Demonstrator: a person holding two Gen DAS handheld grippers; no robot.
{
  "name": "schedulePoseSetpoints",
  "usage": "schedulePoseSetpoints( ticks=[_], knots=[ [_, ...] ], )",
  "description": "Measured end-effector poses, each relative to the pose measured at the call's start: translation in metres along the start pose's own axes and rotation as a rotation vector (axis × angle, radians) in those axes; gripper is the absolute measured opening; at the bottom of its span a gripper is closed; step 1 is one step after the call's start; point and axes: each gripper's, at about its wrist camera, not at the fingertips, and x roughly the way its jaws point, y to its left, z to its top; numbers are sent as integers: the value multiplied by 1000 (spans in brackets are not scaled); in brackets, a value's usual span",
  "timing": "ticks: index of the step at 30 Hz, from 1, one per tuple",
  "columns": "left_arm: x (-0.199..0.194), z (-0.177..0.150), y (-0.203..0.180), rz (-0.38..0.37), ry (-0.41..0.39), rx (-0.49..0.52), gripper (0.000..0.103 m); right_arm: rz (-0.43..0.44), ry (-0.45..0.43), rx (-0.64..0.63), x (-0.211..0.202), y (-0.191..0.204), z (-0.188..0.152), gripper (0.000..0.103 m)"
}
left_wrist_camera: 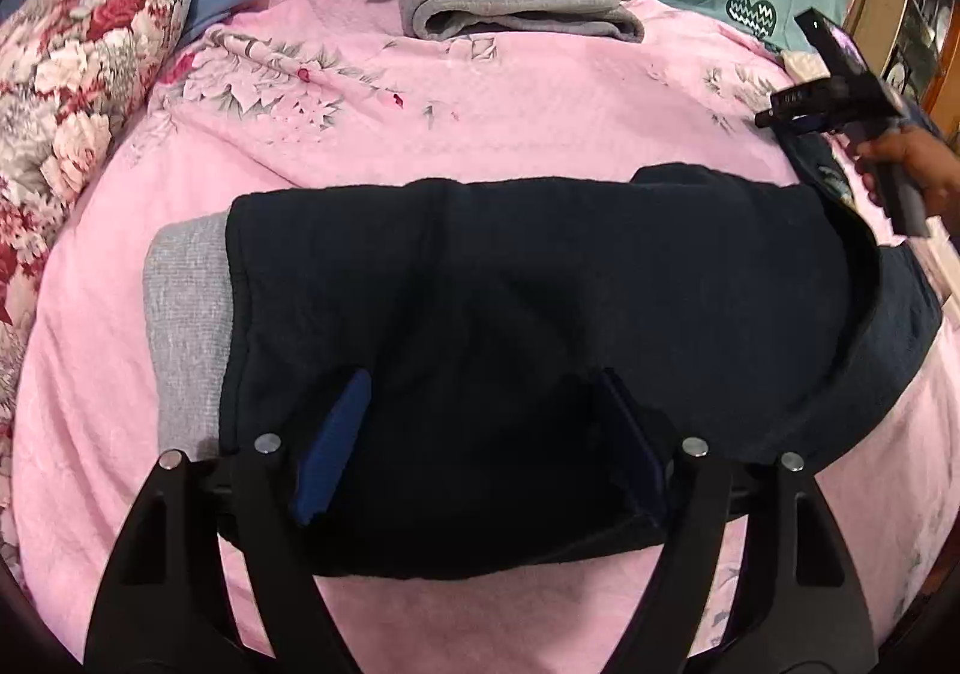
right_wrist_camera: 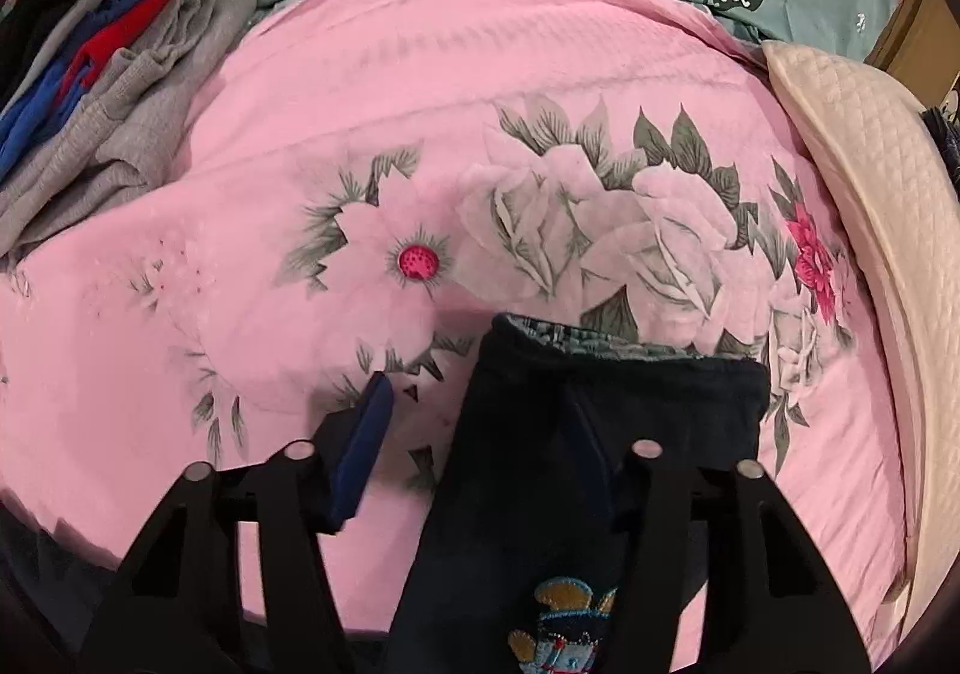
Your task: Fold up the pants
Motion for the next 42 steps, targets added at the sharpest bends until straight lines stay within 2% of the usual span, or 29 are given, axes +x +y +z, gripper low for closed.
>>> schedulePoseSetpoints(
  ticks=[1,3,6,11,16,18,21,24,26,30,31,33,34,35,39,42],
  knots=[
    [2,2,2,-13,1,-12,78,-2,3,-7,-1,-5,-1,13],
    [1,3,4,-31,2,-28,78,28,-5,6,-8,-17,-1,7],
    [0,3,4,-36,2,-36,78,111,-73,63,-36,-45,-5,5],
    [-1,3,12,-66,8,-74,78,336,-232,232,-106,-110,-34,5],
    [-6,1,23,-114,23,-81,78,515,-385,400,-172,-181,-110,5],
    [-7,0,31,-129,37,-92,78,577,-423,495,-182,-215,-153,5],
    [-9,0,42,-168,57,-118,77,622,-414,622,-173,-249,-209,5],
    [-9,2,47,-181,78,-136,76,597,-369,716,-150,-267,-250,5],
    [-7,4,48,-172,94,-140,73,618,-351,792,-135,-277,-269,5],
    [-6,5,50,-174,109,-142,70,596,-281,815,-117,-281,-291,5],
    [-6,5,51,-175,111,-140,70,601,-267,807,-116,-281,-292,9],
    [-5,6,50,-170,118,-139,69,575,-260,758,-121,-277,-287,22],
    [-5,7,50,-163,122,-138,69,547,-267,726,-125,-275,-284,40],
    [-4,7,49,-159,124,-139,69,503,-272,682,-129,-272,-279,49],
    [-3,8,42,-113,127,-117,69,444,-263,545,-127,-258,-269,49],
    [-2,7,33,-52,130,-73,70,366,-208,433,-114,-243,-262,47]
  ],
)
